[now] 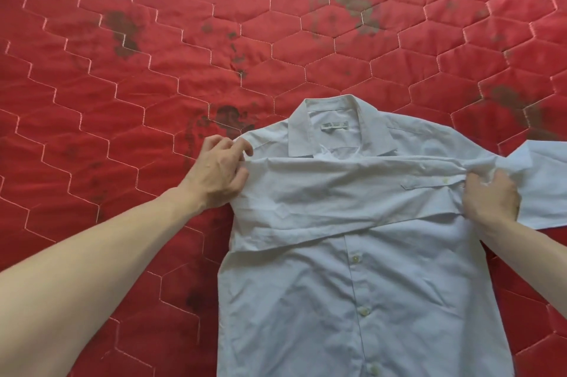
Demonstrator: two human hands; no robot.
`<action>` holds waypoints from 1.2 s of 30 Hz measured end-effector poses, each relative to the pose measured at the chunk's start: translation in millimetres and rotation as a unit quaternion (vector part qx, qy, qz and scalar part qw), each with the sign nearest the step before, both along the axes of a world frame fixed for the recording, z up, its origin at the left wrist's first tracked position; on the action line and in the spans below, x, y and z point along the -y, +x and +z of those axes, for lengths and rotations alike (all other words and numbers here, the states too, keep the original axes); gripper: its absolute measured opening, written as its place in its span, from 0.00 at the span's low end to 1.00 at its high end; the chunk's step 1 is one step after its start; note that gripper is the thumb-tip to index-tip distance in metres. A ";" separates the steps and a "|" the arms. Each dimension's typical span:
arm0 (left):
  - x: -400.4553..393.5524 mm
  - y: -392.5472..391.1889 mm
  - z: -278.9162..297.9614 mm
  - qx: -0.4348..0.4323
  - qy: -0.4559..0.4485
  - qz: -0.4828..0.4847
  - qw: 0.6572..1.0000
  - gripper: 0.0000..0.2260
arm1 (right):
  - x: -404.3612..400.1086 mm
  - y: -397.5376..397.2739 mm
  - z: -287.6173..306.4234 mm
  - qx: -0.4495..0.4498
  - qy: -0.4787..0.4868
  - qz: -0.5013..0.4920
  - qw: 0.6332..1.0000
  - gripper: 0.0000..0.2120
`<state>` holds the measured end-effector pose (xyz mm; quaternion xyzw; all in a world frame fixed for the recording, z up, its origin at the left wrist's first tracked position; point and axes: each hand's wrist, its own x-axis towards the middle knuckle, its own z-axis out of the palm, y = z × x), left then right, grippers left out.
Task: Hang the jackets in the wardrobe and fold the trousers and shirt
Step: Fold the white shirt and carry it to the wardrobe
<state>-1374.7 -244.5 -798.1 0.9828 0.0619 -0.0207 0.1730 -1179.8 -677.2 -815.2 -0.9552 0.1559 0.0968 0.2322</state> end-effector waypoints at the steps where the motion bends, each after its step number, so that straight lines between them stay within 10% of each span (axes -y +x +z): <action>1: -0.2 -0.2 -0.1 -0.011 -0.012 -0.035 0.999 0.14 | 0.2 0.7 1.1 -0.003 -0.001 0.006 1.000 0.20; 7: -31.6 10.4 4.4 -0.157 0.072 -0.052 0.984 0.20 | 5.0 2.0 5.6 0.022 0.012 0.024 0.999 0.19; 30: -49.2 -17.0 -31.3 -0.091 0.148 0.221 0.960 0.06 | -15.1 4.0 -12.2 0.109 -0.068 0.127 0.984 0.14; 36: 37.5 -28.6 -36.2 0.061 0.059 0.231 0.969 0.20 | -70.2 -28.5 -17.9 0.225 -0.033 0.446 0.866 0.22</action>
